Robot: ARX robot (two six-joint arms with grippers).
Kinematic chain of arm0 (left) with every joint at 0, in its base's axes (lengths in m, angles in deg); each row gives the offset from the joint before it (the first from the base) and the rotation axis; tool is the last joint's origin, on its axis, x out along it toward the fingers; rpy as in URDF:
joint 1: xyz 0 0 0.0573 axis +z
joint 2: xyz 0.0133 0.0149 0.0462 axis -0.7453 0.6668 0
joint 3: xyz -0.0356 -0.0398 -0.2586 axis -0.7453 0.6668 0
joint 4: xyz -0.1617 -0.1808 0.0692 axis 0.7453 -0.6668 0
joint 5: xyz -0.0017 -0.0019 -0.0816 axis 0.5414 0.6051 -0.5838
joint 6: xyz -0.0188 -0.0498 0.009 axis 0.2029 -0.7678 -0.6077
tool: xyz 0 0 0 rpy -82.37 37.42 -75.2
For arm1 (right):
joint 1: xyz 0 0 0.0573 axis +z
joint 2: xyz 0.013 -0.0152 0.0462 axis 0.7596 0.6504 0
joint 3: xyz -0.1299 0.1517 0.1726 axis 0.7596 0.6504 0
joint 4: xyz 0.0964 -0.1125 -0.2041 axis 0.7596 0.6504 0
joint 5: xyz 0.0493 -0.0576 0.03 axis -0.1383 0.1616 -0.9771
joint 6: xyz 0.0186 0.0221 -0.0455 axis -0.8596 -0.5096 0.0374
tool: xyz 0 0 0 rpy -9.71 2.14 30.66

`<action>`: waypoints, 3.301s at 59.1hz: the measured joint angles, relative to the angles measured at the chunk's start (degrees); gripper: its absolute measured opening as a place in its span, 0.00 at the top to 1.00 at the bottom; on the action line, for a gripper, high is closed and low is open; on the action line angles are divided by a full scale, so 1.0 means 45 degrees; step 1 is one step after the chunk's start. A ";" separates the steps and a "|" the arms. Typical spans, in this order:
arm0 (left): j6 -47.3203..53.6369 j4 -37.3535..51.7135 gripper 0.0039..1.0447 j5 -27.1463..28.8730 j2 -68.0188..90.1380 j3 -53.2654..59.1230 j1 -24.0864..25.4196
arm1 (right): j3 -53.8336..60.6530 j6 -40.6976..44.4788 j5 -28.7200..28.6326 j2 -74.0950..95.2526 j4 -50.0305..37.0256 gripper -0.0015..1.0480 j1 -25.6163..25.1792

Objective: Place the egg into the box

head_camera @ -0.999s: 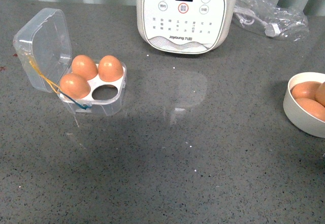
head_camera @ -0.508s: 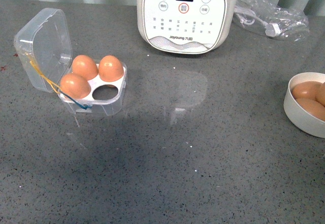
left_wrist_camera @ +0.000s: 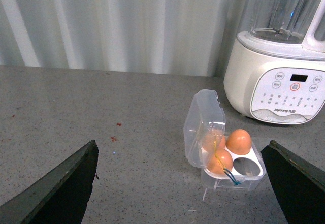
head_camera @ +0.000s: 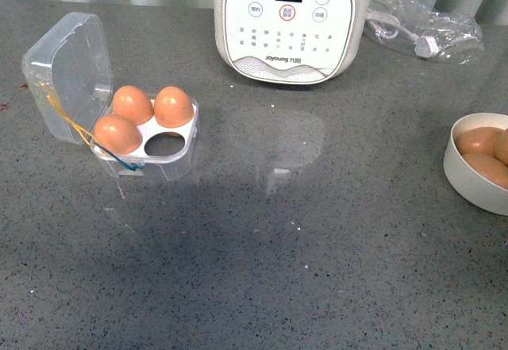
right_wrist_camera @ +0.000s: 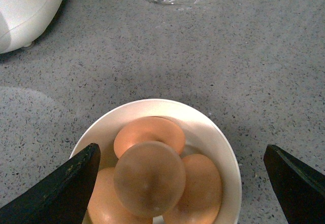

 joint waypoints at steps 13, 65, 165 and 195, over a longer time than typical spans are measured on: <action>0.0000 0.0000 0.06 0.0000 0.0005 0.0000 0.0000 | -0.0374 0.0097 -0.0107 0.0971 -0.0350 0.07 0.0204; 0.0000 0.0000 0.06 0.0000 0.0000 0.0000 0.0000 | -0.0952 0.1277 -0.2181 -0.1977 0.2565 0.60 0.0918; 0.0000 0.0000 0.06 0.0000 0.0000 0.0000 0.0000 | -0.8378 0.1336 -0.7038 0.6771 0.1632 0.60 0.7213; 0.0000 0.0000 0.06 0.0005 -0.0005 0.0000 0.0000 | -0.6790 0.0325 -0.5751 0.5319 -0.0369 0.06 0.6693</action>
